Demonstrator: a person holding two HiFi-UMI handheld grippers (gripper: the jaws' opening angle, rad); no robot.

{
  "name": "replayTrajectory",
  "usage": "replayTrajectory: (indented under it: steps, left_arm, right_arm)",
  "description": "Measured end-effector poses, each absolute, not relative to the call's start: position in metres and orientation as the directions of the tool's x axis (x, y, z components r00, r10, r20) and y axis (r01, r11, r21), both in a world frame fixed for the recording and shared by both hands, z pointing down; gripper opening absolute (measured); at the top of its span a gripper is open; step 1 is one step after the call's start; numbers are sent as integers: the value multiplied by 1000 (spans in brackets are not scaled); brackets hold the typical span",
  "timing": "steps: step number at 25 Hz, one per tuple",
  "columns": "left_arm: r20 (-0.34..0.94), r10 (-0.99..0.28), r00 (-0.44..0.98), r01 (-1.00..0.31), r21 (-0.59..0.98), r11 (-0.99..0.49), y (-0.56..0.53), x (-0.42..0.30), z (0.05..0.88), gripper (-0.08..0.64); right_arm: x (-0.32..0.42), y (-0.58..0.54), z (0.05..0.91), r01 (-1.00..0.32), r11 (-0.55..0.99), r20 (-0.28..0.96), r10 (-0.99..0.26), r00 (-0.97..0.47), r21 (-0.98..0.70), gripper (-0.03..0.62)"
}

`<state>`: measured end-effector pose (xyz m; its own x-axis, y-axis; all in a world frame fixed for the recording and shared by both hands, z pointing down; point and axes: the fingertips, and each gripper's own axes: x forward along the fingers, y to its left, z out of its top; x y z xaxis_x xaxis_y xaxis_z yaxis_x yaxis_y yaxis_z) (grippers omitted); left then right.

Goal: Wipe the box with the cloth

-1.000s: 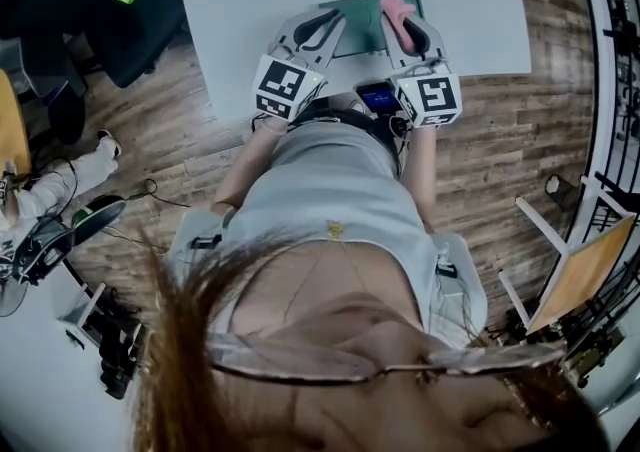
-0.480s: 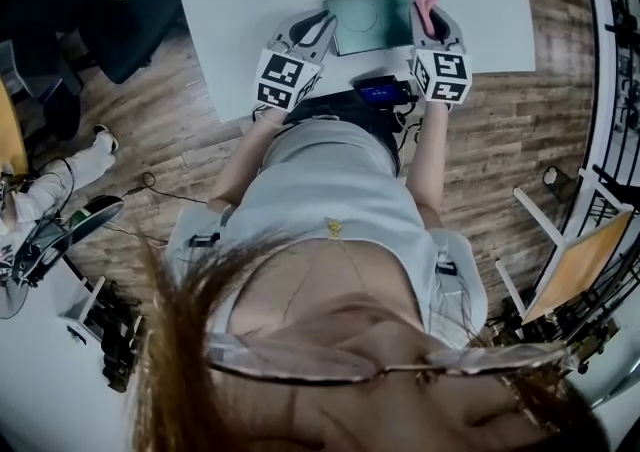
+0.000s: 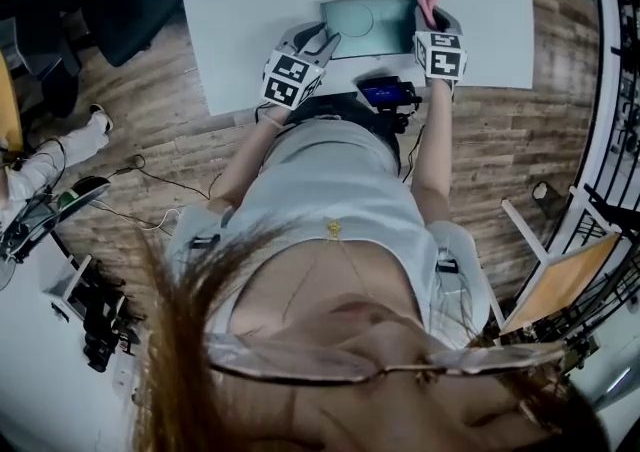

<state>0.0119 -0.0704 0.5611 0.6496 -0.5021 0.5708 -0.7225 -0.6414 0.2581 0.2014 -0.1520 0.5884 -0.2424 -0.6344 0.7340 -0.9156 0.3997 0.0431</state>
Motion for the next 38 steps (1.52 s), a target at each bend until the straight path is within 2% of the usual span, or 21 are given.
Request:
replayTrajectory:
  steps: [7,14,23,38]
  left_arm:
    - [642,-473,603,-745,242,-622,-53,13,589,154]
    - [662,-465,588,-746,220,-629,-45,10,601,175]
    - [655,-442,612,-725,242,-645,-35,4,602,195]
    - [650,-421,632,-704,255,-663,-29,8,603,196]
  right_arm:
    - [202,-153,609,-895,437,792,-576,-205,86,38]
    - [186,-152,617,-854,500,817,-548,-180,147,38]
    - [169,-147,621,-881,462,815,-547,-192,102,38]
    - [141,-136,628,-863,505,828,-496,-260,31,37]
